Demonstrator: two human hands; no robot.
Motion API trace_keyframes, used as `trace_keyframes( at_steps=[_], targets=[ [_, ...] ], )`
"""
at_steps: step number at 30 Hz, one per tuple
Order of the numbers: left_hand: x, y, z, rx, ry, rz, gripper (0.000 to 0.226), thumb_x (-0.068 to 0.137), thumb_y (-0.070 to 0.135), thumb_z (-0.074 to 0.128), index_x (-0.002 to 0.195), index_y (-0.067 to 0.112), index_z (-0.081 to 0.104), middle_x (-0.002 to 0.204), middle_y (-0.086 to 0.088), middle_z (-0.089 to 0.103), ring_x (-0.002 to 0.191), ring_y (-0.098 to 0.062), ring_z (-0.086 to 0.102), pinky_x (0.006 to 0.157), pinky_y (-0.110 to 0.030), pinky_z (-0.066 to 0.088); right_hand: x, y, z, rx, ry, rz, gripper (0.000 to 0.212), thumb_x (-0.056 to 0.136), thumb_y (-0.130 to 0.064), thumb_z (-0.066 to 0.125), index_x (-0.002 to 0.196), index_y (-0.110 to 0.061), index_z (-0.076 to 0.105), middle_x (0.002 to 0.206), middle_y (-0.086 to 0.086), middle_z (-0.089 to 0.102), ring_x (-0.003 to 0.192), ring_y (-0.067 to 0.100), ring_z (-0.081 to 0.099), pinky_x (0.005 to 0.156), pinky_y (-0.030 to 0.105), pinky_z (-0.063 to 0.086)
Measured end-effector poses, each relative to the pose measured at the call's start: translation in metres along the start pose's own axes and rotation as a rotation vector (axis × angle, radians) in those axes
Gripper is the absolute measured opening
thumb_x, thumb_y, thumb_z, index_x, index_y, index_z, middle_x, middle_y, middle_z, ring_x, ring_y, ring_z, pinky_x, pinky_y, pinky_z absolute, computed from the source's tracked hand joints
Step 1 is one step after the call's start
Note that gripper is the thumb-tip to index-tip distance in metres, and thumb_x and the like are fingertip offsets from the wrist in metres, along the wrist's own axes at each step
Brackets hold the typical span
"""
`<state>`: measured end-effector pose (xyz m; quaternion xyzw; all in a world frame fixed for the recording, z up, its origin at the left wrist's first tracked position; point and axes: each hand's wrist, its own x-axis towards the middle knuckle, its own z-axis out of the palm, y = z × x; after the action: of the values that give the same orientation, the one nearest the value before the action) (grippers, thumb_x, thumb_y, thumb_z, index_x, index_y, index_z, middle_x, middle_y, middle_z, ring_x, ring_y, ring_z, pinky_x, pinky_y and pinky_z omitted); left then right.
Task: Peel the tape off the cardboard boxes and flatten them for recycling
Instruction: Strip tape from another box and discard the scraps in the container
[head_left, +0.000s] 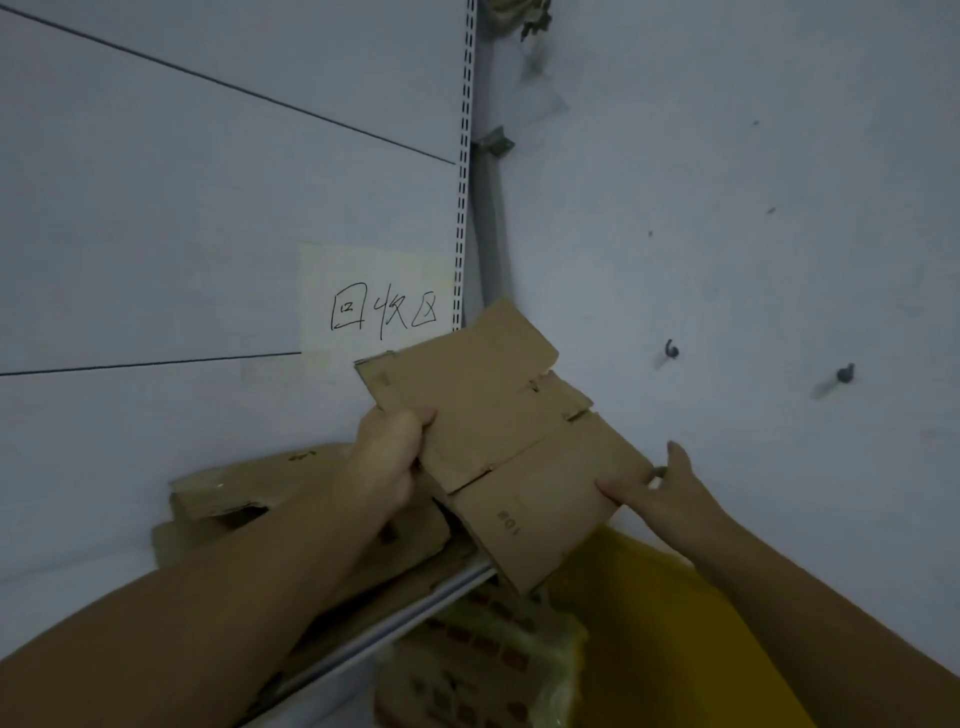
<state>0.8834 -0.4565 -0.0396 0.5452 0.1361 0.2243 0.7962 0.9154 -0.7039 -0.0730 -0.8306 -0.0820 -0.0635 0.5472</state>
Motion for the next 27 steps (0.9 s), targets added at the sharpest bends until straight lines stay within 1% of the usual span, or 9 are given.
trace_keyframes(
  at_steps=[3, 6, 9, 12, 15, 18, 20, 24, 27],
  targets=[
    [0.04, -0.001, 0.014, -0.015, 0.006, 0.046, 0.025, 0.092, 0.01, 0.057, 0.117, 0.017, 0.057, 0.106, -0.006, 0.068, 0.089, -0.024, 0.065, 0.069, -0.033, 0.054, 0.048, -0.005, 0.012, -0.263, -0.04, -0.123, 0.098, 0.086, -0.043, 0.063, 0.151, -0.017, -0.005, 0.159, 0.005, 0.004, 0.144, 0.023, 0.012, 0.113, 0.039, 0.021],
    [0.079, 0.003, 0.032, -0.077, -0.014, 0.061, 0.026, 0.094, 0.009, 0.053, 0.117, 0.018, 0.055, 0.106, -0.005, 0.067, 0.091, -0.023, 0.066, 0.067, -0.034, 0.054, 0.096, -0.022, 0.016, -0.285, 0.023, -0.339, 0.071, 0.094, -0.041, 0.05, 0.15, -0.02, 0.014, 0.157, 0.003, 0.018, 0.141, 0.02, 0.022, 0.112, 0.034, 0.022],
    [0.11, 0.014, 0.05, -0.1, -0.045, 0.123, 0.029, 0.095, 0.008, 0.051, 0.122, 0.017, 0.054, 0.106, -0.003, 0.068, 0.093, -0.023, 0.066, 0.069, -0.033, 0.054, 0.143, -0.046, 0.009, -0.236, 0.087, -0.398, 0.068, 0.091, -0.048, 0.05, 0.147, -0.025, 0.019, 0.154, 0.004, 0.025, 0.137, 0.023, 0.031, 0.108, 0.038, 0.029],
    [0.125, 0.012, 0.057, -0.072, 0.028, 0.176, 0.026, 0.094, 0.007, 0.052, 0.119, 0.015, 0.056, 0.103, -0.003, 0.068, 0.092, -0.022, 0.066, 0.071, -0.033, 0.055, 0.187, -0.05, 0.009, -0.173, -0.105, -0.244, 0.067, 0.089, -0.06, 0.043, 0.145, -0.031, 0.02, 0.149, 0.007, 0.033, 0.128, 0.03, 0.041, 0.093, 0.039, 0.04],
    [0.135, 0.005, 0.051, -0.004, 0.153, 0.16, 0.025, 0.092, 0.007, 0.054, 0.117, 0.012, 0.059, 0.104, -0.007, 0.07, 0.089, -0.025, 0.067, 0.068, -0.034, 0.055, 0.22, -0.04, 0.021, -0.2, -0.285, -0.258, 0.061, 0.09, -0.062, 0.035, 0.141, -0.028, 0.035, 0.146, 0.006, 0.038, 0.126, 0.025, 0.042, 0.092, 0.033, 0.035],
    [0.138, -0.007, 0.046, 0.041, 0.259, 0.082, 0.021, 0.09, 0.012, 0.057, 0.111, 0.011, 0.061, 0.097, -0.011, 0.072, 0.081, -0.029, 0.069, 0.06, -0.035, 0.055, 0.244, -0.035, 0.04, -0.087, -0.372, -0.316, 0.064, 0.089, -0.06, 0.042, 0.14, -0.022, 0.039, 0.142, 0.003, 0.043, 0.118, 0.019, 0.047, 0.088, 0.028, 0.035],
    [0.136, -0.02, 0.044, 0.079, 0.329, 0.06, 0.024, 0.088, 0.014, 0.059, 0.111, 0.009, 0.062, 0.097, -0.013, 0.072, 0.083, -0.032, 0.07, 0.067, -0.04, 0.057, 0.252, -0.03, 0.052, -0.026, -0.443, -0.332, 0.053, 0.087, -0.057, 0.052, 0.126, -0.021, 0.048, 0.125, -0.001, 0.051, 0.101, 0.013, 0.051, 0.08, 0.027, 0.039],
    [0.134, -0.034, 0.049, 0.356, 0.514, 0.206, 0.037, 0.079, 0.018, 0.066, 0.114, 0.008, 0.06, 0.116, -0.014, 0.066, 0.091, -0.03, 0.066, 0.08, -0.044, 0.056, 0.274, -0.006, 0.073, -0.013, -0.568, -0.327, 0.034, 0.083, -0.047, 0.065, 0.103, -0.026, 0.049, 0.096, -0.009, 0.05, 0.083, 0.006, 0.05, 0.064, 0.023, 0.039],
    [0.124, -0.039, 0.063, 0.831, 0.707, 0.36, 0.062, 0.074, 0.038, 0.054, 0.131, 0.012, 0.051, 0.149, -0.007, 0.03, 0.12, -0.027, 0.046, 0.098, -0.031, 0.039, 0.286, 0.006, 0.092, 0.002, -0.609, -0.28, 0.023, 0.084, -0.043, 0.063, 0.084, -0.026, 0.047, 0.085, -0.008, 0.051, 0.077, 0.008, 0.051, 0.066, 0.026, 0.042]
  ],
)
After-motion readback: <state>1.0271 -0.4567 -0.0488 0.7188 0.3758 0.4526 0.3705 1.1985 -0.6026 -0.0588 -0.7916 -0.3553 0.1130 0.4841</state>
